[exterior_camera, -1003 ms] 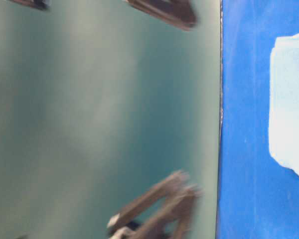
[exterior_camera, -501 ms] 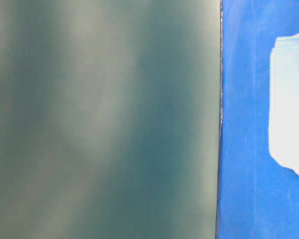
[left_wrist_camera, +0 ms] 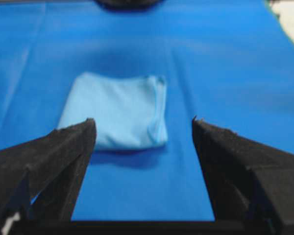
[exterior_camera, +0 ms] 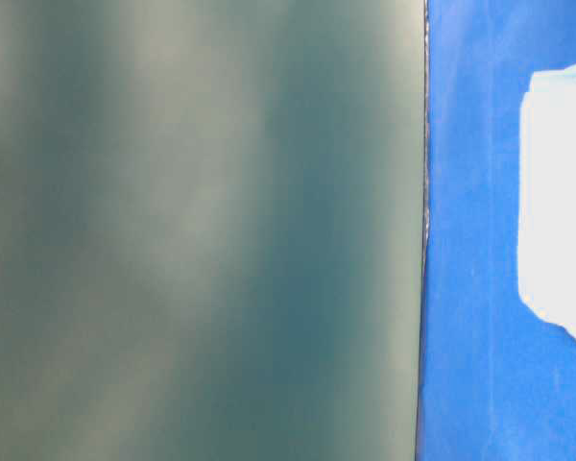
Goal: Fold the light blue towel.
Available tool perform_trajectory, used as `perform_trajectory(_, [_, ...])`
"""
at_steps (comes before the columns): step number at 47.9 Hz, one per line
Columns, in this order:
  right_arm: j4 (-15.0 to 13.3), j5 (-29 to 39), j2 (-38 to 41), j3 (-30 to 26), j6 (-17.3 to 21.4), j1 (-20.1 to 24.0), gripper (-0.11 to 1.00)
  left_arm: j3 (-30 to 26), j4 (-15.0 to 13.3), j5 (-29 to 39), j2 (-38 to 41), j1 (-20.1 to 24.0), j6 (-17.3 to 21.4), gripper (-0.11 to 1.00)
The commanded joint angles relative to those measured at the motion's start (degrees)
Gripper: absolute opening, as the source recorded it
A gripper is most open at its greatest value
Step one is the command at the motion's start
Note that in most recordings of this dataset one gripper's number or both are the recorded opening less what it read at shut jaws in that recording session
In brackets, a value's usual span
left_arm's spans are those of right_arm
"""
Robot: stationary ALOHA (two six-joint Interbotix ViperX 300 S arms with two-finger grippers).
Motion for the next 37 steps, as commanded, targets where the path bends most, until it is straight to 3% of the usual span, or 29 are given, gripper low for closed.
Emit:
perform_trajectory(1, [-0.09, -2.2, 0.44, 0.35, 0.09, -0.7, 0.58, 0.88, 0.09, 0.0, -1.58, -0.26, -0.18, 0.75])
perform_trajectory(15, [0.18, -5.71, 2.9, 1.76, 0.09, -2.99, 0.58, 4.48, 0.0, -0.97, -2.99, 2.9, -1.14, 0.75])
perform_trajectory(37, [0.18, -5.71, 3.08, 1.85, 0.09, -2.99, 0.58, 4.57, 0.0, -0.97, -2.9, 2.9, -1.41, 0.75])
